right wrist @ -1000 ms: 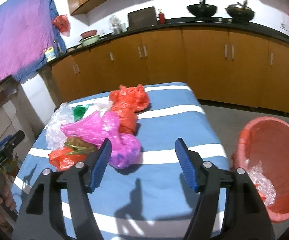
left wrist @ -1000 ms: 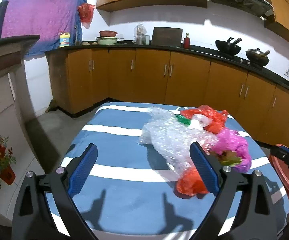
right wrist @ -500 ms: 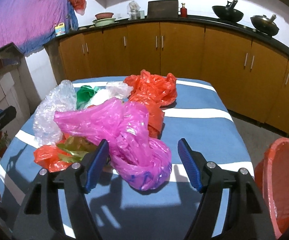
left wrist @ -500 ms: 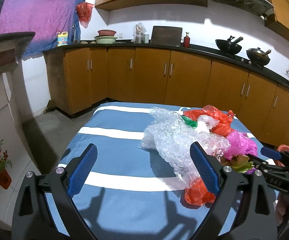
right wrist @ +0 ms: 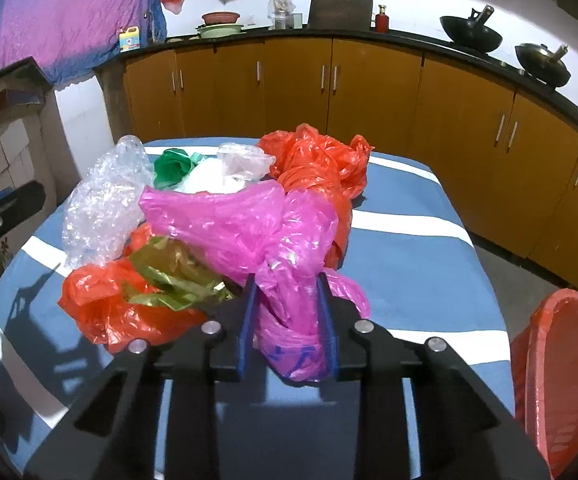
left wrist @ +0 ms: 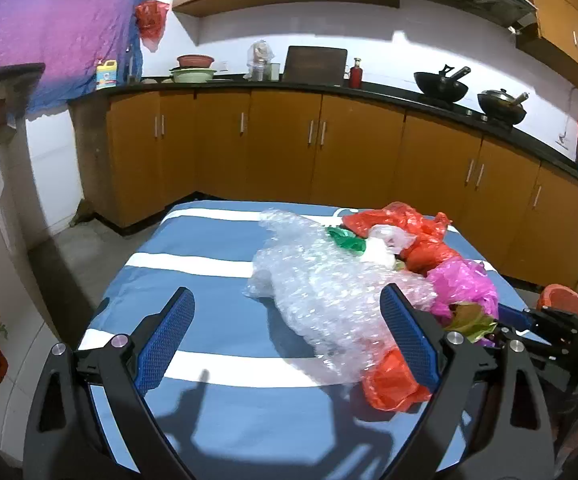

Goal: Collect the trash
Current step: 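Grasp pink bag with right tool while left tool grasps clear bubble wrap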

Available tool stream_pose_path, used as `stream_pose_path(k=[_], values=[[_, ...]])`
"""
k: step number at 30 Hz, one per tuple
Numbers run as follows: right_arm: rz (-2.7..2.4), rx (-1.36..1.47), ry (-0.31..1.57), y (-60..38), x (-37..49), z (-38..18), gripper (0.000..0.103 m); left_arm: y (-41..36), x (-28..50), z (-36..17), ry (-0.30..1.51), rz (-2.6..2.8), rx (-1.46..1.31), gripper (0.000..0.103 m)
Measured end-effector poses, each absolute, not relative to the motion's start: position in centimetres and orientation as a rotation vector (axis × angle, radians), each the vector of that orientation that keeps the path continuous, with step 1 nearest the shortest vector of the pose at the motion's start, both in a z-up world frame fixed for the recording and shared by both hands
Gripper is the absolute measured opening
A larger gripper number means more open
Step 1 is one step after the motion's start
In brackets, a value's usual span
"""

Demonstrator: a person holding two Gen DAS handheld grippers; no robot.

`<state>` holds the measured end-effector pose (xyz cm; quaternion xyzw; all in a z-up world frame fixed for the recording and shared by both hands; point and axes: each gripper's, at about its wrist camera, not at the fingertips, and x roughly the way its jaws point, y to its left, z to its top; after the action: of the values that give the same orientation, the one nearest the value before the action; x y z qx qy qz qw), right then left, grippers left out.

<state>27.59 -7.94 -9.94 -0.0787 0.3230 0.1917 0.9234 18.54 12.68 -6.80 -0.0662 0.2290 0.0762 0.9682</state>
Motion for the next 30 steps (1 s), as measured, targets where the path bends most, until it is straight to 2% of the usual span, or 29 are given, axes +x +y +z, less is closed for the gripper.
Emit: stream_pose_path(k=[11,21,26,30], values=[[0.351,-0.071,0.616,-11.9,25.9,-8.2,0.023,10.7,20.1,-6.7,0.495,0.124,-0.130,0.096],[0.277,-0.018,0.597,-16.0,25.1,-7.1,0.023,11.4,23.1,-8.6,0.624,0.197,-0.116,0.095],[0.257,0.000,0.599,-17.0,25.3,-7.0,0.023,12.1,23.9,-9.7,0.699,0.185,-0.147,0.068],[0.252,0.001,0.601,-17.2,25.3,-7.1,0.023,13.1,24.1,-10.7,0.745,0.209,-0.190,0.068]])
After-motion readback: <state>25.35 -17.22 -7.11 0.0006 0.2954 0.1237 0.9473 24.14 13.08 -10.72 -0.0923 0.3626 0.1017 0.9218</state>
